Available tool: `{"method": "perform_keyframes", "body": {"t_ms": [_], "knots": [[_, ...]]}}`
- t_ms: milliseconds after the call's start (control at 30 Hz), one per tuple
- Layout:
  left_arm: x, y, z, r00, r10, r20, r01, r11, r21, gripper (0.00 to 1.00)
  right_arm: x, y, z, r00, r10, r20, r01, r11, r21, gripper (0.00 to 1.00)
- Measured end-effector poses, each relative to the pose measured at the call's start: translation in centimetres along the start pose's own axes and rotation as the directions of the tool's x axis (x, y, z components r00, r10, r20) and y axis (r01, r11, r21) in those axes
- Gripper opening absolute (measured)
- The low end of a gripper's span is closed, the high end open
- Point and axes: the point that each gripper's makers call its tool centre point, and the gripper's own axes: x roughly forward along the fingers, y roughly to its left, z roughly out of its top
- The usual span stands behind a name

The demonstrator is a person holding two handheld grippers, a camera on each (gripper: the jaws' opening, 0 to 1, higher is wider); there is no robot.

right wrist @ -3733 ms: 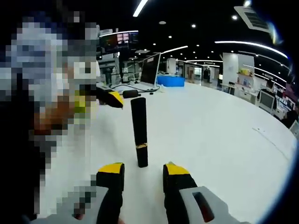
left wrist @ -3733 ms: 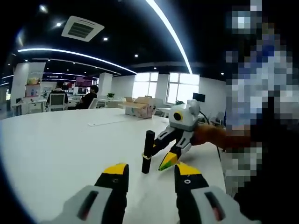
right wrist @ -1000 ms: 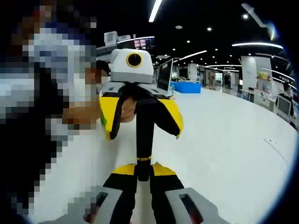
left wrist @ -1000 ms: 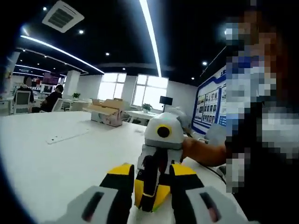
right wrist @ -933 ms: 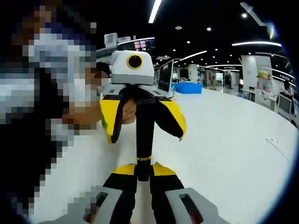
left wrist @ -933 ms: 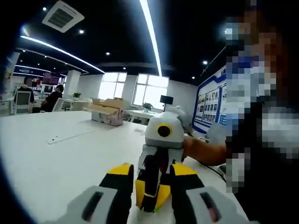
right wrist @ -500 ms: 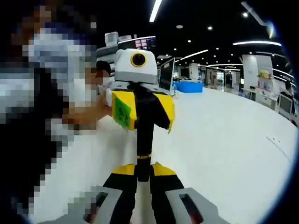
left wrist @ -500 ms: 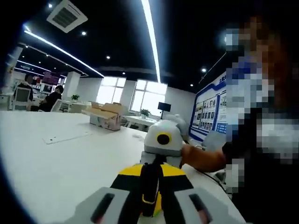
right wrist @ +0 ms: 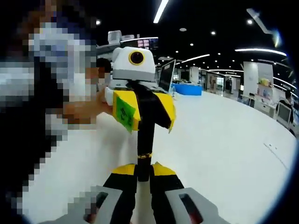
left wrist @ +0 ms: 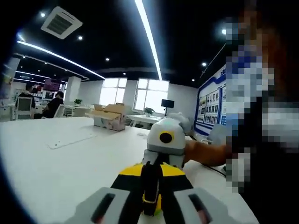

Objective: Unscrew the lipstick cap, remove the lipstick, and put the cap back on the lipstick

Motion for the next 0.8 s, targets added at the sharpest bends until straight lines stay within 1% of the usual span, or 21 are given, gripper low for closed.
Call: {"method": "perform_keyframes", "body": {"t_ms": [133, 233, 367, 633, 667, 800], "knots": [[0.23, -0.15, -0.47, 1.000, -0.005, -0.022, 0.005, 1.000, 0.016, 0.13, 0.23, 0.00, -0.48, 1.000, -0.004, -0.025, 0.003, 1.000, -0.019, 0.09], [0.23, -0.18, -0.46, 1.000, -0.002, -0.024, 0.003, 1.000, 0.024, 0.13, 0.14, -0.08, -0.54, 1.000, -0.009, -0.029, 0.008, 1.000, -0.016, 0.09], [0.51, -0.69, -0.49, 0.999, -0.002, -0.041, 0.004, 0.998, 0.066, 0.13, 0.12, -0.06, -0.62, 0.999, -0.017, -0.044, 0.015, 0.999, -0.041, 0.09], [0.52, -0.40, -0.46, 0.999, 0.003, -0.035, -0.001, 0.998, 0.057, 0.12, 0.08, -0.18, -0.62, 0.999, -0.021, -0.045, 0.019, 0.999, -0.039, 0.09], [0.65, -0.61, -0.46, 0.999, -0.004, -0.043, 0.007, 0.997, 0.073, 0.12, 0.06, -0.16, -0.64, 0.999, -0.021, -0.046, 0.019, 0.999, -0.042, 0.09], [0.60, -0.59, -0.48, 0.999, -0.002, -0.048, 0.005, 0.997, 0.072, 0.12, 0.07, -0.11, -0.64, 0.999, -0.022, -0.047, 0.020, 0.999, -0.044, 0.09]]}}
